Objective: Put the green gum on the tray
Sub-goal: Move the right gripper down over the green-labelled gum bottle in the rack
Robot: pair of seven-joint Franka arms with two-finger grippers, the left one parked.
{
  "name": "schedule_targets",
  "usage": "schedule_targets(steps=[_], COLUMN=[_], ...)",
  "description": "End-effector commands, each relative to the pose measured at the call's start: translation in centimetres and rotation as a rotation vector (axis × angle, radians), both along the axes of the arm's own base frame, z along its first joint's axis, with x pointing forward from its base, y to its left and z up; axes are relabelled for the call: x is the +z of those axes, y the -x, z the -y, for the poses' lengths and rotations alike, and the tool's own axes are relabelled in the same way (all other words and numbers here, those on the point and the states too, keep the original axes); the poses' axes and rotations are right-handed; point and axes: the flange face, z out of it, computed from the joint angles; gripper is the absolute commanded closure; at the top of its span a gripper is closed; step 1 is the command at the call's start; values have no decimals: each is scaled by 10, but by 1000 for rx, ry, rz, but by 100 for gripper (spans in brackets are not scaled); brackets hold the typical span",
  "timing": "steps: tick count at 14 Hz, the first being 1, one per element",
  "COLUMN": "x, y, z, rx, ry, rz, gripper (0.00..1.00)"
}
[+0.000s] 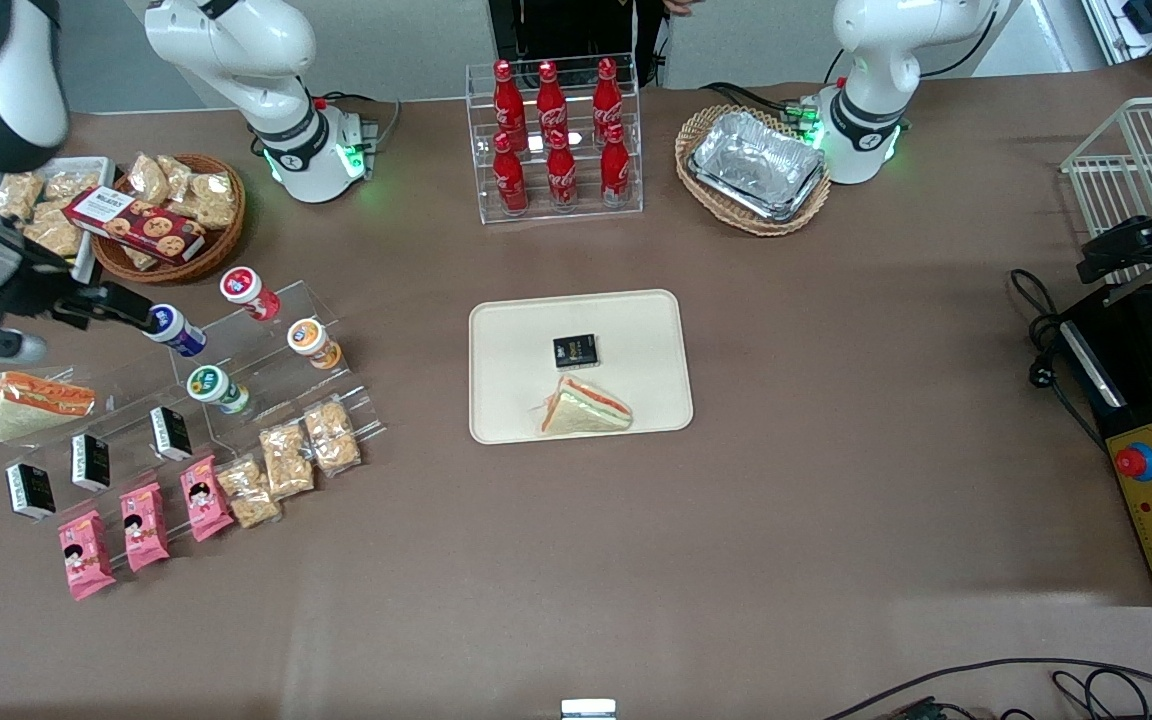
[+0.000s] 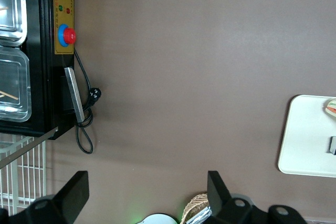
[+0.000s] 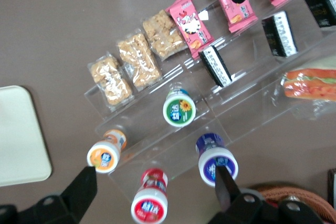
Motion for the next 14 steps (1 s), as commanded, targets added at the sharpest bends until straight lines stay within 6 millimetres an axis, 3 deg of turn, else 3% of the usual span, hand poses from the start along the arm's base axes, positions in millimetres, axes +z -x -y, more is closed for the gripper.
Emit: schedule_targets(steps=[1, 8, 10, 14], x=[-52, -129, -153, -177], y=[-7, -34, -24, -15], z=[9, 16, 15, 14], rx=[55, 99, 99, 110], ry=[-4, -13, -10, -9], rz=[9, -18, -22, -20], gripper=[0, 0, 0, 0])
